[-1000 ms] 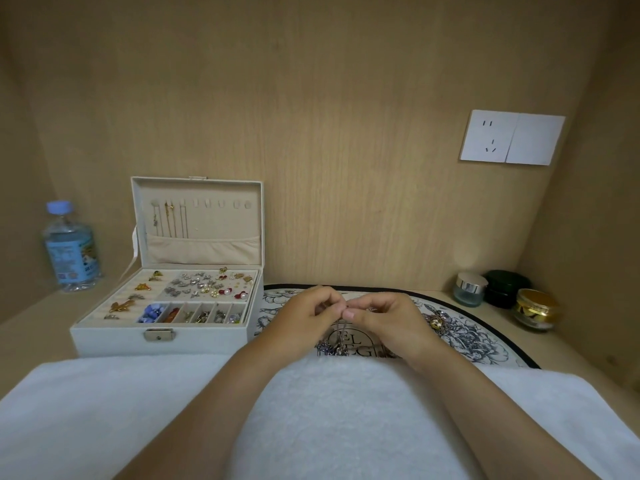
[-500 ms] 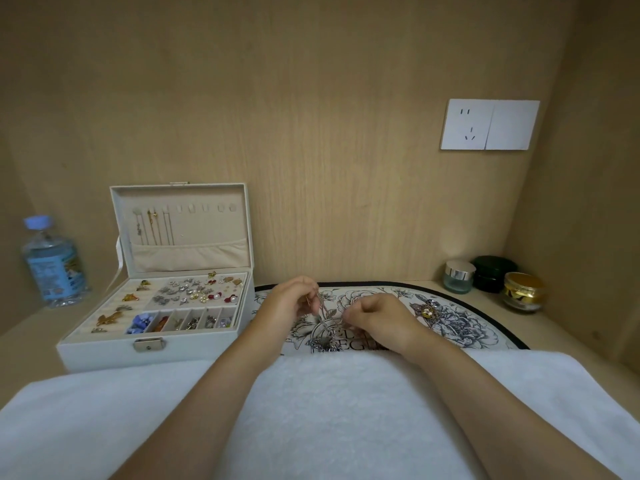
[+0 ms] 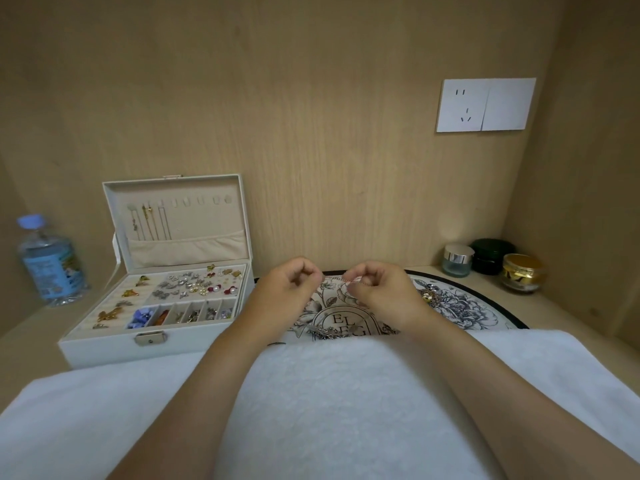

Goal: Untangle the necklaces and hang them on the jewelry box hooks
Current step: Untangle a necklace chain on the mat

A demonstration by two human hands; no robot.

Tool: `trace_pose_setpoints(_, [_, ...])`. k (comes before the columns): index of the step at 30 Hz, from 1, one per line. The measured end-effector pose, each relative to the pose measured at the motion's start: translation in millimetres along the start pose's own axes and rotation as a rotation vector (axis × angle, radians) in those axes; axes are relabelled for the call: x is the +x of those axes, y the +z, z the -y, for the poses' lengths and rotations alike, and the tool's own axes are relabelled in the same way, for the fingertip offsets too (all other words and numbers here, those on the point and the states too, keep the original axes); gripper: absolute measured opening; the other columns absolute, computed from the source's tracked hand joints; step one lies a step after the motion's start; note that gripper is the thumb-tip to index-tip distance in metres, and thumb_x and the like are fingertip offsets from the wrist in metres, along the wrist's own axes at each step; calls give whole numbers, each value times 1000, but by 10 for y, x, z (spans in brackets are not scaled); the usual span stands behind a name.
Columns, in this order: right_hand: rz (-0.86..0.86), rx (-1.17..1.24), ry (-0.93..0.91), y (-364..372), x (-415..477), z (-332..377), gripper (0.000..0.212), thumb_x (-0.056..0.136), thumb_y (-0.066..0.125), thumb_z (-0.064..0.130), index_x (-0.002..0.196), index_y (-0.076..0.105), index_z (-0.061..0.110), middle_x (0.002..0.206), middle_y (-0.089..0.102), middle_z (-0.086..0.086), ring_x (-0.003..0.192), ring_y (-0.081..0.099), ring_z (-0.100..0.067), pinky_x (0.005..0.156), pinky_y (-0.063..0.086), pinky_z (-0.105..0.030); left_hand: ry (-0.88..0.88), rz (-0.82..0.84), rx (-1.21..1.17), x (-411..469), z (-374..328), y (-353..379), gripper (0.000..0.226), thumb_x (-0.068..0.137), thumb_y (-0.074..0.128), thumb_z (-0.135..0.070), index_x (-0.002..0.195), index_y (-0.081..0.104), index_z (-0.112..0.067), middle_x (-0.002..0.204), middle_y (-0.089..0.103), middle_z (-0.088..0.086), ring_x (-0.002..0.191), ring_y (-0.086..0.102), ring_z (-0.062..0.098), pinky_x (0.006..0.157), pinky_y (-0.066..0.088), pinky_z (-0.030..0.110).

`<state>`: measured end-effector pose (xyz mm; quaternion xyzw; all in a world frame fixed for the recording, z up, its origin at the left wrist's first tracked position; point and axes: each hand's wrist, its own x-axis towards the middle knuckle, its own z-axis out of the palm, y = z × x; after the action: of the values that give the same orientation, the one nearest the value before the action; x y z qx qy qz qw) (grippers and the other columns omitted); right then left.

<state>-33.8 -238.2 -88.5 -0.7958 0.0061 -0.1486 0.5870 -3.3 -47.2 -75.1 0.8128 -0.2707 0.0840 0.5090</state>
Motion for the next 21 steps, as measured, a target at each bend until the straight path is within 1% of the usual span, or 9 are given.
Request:
trace_pose_setpoints(3, [-157, 78, 31, -64, 1, 53, 9, 94, 66, 11, 91, 69, 19, 72, 57, -1, 49, 48, -14, 47, 51, -28, 123, -2, 460, -31, 83, -99, 4, 88, 65, -34, 85, 65, -34, 67, 61, -13, 62, 55, 3, 59, 43, 23])
trace_pose_setpoints(5, [-216, 160, 85, -93, 15, 61, 9, 96, 64, 16, 91, 70, 19, 69, 58, 5, 40, 45, -9, 45, 48, -29, 95, 4, 474, -7, 123, -139, 4, 85, 68, -33, 85, 64, -33, 63, 58, -11, 61, 55, 1, 59, 45, 24])
trace_pose_setpoints(8, [-262, 137, 136, -126, 28, 61, 16, 98, 62, 25, 90, 73, 17, 48, 51, 17, 39, 44, 2, 53, 34, -21, 103, -59, 457, 41, 202, -176, 8, 88, 67, -27, 83, 65, -32, 62, 56, -13, 68, 62, 8, 68, 51, 32])
trace_pose_setpoints(11, [-273, 76, 185, -179, 30, 91, 22, 96, 60, 26, 80, 73, 17, 45, 42, 11, 52, 42, -9, 55, 32, -26, 156, -236, 569, 64, 209, -172, 10, 94, 62, -28, 90, 71, -27, 72, 58, -14, 79, 55, 15, 70, 41, 30])
trace_pose_setpoints(14, [-158, 37, 271, -189, 31, 93, 28, 91, 58, 22, 65, 61, 14, 47, 37, 6, 50, 33, -17, 57, 31, -29, -46, -270, 333, 115, 154, -105, 18, 97, 55, -28, 91, 70, -21, 97, 56, -4, 85, 53, 12, 70, 34, 26])
trace_pose_setpoints(15, [-131, 54, 308, -179, 28, 90, 30, 89, 55, 20, 60, 54, 14, 47, 34, 4, 48, 29, -18, 56, 31, -31, -123, -279, 268, 142, 114, -79, 22, 97, 53, -28, 87, 69, -19, 97, 55, -1, 81, 54, 14, 67, 33, 27])
trace_pose_setpoints(18, [-63, 221, 375, -164, 47, 53, 31, 87, 46, 16, 58, 37, 19, 50, 26, 4, 48, 21, -17, 55, 34, -31, -377, -225, -75, 251, 45, 2, 28, 97, 45, -24, 80, 65, -14, 62, 54, 3, 53, 50, 20, 53, 35, 28])
trace_pose_setpoints(20, [-49, 368, 382, -186, 85, 1, 30, 87, 44, 17, 59, 33, 22, 57, 21, 2, 50, 19, -18, 54, 35, -30, -501, -156, -410, 308, -13, 91, 24, 99, 43, -18, 91, 64, -10, 57, 56, 2, 48, 50, 19, 50, 39, 29])
trace_pose_setpoints(21, [-63, 427, 379, -205, 112, -34, 30, 88, 43, 17, 60, 33, 22, 59, 21, 1, 51, 19, -18, 54, 35, -30, -510, -136, -502, 345, -32, 139, 23, 101, 42, -15, 98, 64, -7, 64, 64, 2, 53, 57, 18, 55, 46, 30])
